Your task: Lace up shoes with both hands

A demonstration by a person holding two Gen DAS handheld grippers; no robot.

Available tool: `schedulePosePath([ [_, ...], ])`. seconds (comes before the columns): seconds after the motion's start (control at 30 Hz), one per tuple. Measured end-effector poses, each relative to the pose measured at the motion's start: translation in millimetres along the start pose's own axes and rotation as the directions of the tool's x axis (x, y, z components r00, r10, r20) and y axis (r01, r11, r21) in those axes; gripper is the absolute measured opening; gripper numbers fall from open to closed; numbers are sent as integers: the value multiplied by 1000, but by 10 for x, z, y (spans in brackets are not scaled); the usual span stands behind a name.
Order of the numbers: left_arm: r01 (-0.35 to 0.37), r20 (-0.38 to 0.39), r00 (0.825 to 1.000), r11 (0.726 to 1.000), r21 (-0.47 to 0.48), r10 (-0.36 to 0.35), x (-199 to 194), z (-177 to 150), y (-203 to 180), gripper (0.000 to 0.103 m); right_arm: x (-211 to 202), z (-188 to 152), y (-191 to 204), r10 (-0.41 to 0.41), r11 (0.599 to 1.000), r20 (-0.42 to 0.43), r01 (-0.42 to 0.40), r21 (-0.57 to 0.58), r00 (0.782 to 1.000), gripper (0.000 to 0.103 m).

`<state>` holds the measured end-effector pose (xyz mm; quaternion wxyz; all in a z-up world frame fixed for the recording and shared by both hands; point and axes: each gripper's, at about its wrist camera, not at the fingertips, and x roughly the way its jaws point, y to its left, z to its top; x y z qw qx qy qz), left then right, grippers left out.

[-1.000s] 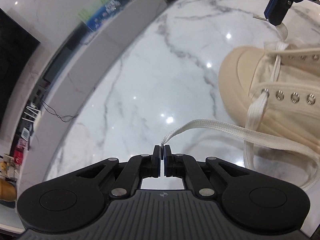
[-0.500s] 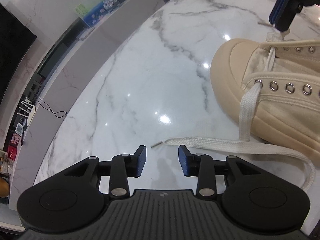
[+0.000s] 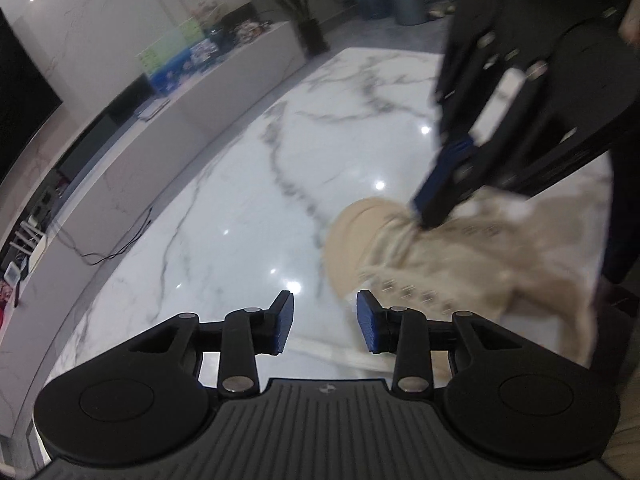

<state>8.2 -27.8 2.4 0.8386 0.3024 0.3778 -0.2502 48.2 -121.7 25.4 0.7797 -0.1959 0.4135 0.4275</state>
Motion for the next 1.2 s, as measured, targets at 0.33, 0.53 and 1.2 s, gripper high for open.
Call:
schedulePosePath([
  [0.33, 49, -20, 999, 999, -24, -49, 97, 73, -214, 20, -3, -44, 40, -3, 1000, 9, 3, -4, 1000, 1],
  [0.53, 59, -47, 997, 997, -54, -62, 168, -15, -151, 7, 24, -55, 70, 8, 1000, 9, -8, -20, 1000, 1],
  [1.2, 79, -4, 997, 991, -106, -80, 56, 34, -206, 19, 203, -32, 4, 12, 1000, -29, -13, -28, 1000, 1],
])
